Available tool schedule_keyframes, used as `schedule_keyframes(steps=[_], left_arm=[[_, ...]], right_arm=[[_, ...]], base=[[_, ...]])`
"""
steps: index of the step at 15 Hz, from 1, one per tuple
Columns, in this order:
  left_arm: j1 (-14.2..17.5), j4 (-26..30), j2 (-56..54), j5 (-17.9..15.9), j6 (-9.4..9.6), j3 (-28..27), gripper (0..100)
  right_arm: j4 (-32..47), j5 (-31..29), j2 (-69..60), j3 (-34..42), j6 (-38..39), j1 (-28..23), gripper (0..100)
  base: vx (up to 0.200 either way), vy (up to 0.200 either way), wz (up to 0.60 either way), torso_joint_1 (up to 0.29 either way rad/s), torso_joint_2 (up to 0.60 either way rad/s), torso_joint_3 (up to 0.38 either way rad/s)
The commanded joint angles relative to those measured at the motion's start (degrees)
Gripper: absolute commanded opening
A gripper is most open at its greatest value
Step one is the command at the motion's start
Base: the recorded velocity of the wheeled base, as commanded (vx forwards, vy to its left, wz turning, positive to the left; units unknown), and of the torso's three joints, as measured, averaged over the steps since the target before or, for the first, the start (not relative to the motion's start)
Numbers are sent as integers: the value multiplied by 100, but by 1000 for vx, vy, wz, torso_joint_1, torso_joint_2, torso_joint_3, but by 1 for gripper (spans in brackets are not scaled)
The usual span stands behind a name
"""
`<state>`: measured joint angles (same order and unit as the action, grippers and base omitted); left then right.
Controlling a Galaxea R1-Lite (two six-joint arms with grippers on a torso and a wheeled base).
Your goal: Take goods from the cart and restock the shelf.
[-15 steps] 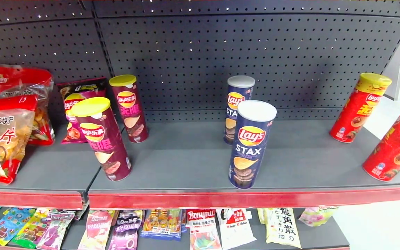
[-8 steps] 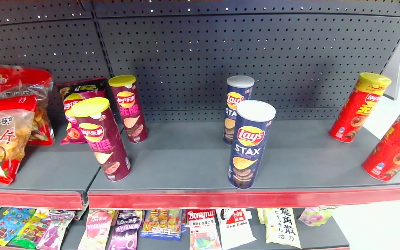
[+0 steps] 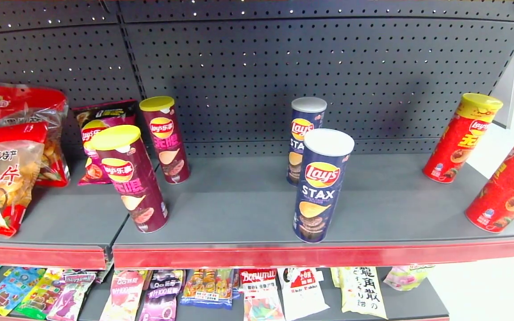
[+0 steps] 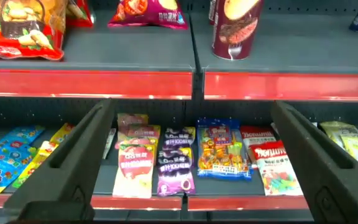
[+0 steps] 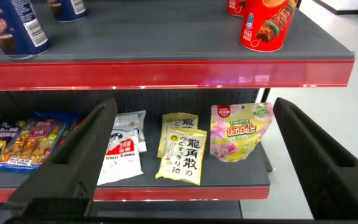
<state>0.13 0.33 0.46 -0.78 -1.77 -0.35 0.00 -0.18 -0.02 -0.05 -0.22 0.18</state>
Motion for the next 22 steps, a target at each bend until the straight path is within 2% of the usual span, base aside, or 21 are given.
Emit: schedule_keyframes(steps=[1,6,7,8,9,10,11,12,15,19,22], left_arm=[[-5,-7,-20,-1,10,18,100],[4,-7,-29,-1,19,27,100],[4,-7,-29,-1,19,18,100],[13,-15,-29,-1,19,27,100],[13,-7,-29,-1,19,18,100],[4,-7,-29,-1,19,18,100],[4,-7,-29,-1,19,18,100],[4,-7,-29,-1,19,18,100],[4,-7,-29,-1,19,18,100],[4,-7,-29,-1,19,18,100],[4,-7,-29,-1,19,18,100]], right_arm=[[0,9,2,-4,-13,-9,100],[-79,502,64,-136,-330,8,100],[-62,572,591,-777,-207,87,100],[-97,572,2121,-2104,470,140,100],[-88,669,2622,-2421,391,184,100],[-88,730,2701,-2421,277,193,100],[-114,1020,3281,-2315,-277,316,100],[-141,1064,3738,-2324,-294,395,100],[-176,1099,5074,-2386,-303,1080,100],[-861,1099,6796,-2509,-330,1133,100],[-1345,1187,7561,-2878,-294,1133,100]], base=[[0,0,0,0,0,0],[0,0,0,0,0,0],[0,0,0,0,0,0],[0,0,0,0,0,0],[0,0,0,0,0,0],[0,0,0,0,0,0],[0,0,0,0,0,0],[0,0,0,0,0,0],[0,0,0,0,0,0],[0,0,0,0,0,0],[0,0,0,0,0,0]])
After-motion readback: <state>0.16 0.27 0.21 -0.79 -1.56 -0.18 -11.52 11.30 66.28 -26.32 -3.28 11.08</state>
